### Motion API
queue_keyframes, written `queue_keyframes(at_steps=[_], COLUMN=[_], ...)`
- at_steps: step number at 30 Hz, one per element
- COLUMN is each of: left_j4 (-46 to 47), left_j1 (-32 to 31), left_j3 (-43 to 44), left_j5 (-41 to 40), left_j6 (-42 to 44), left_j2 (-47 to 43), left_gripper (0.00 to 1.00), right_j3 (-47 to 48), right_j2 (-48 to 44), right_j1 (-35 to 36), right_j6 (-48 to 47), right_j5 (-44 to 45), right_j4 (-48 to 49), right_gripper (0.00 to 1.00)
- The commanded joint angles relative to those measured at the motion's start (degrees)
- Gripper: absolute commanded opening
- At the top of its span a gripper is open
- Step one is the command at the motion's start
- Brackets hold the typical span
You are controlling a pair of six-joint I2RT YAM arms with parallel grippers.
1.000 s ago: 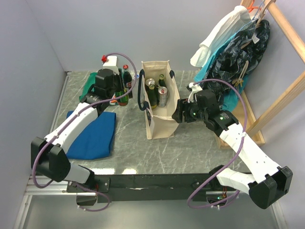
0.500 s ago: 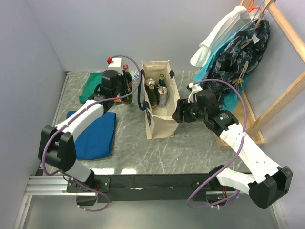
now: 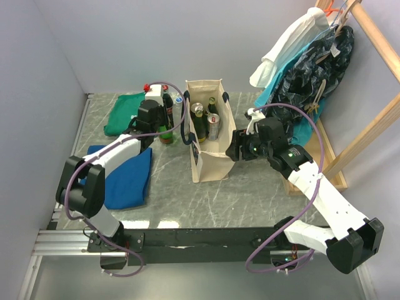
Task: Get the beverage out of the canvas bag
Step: Place the drink at the center of the board.
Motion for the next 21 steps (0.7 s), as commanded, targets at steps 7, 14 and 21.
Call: queue_keyframes(at_steps=[7, 14, 21], left_j4=[15.14, 14.71, 16.37], left_j1=[0.15, 0.15, 0.15], left_j3=[2.82, 3.53, 2.3], left_j5=[-1.1, -1.27, -1.36], left_j6=[-0.41, -0.15, -0.06], left_j2=[0.82, 2.05, 2.5], left_gripper=[0.01, 0.01, 0.01], right_j3=[0.19, 0.11, 0.11], right_j2=[0.34, 0.43, 0.95], right_j1=[0.35, 0.27, 0.35], right_j6=[-2.06, -1.8, -1.71], right_j5=[1.65, 1.91, 1.74], right_j4=[0.01, -0.16, 0.19], right_gripper=[0.72, 0.72, 0.72])
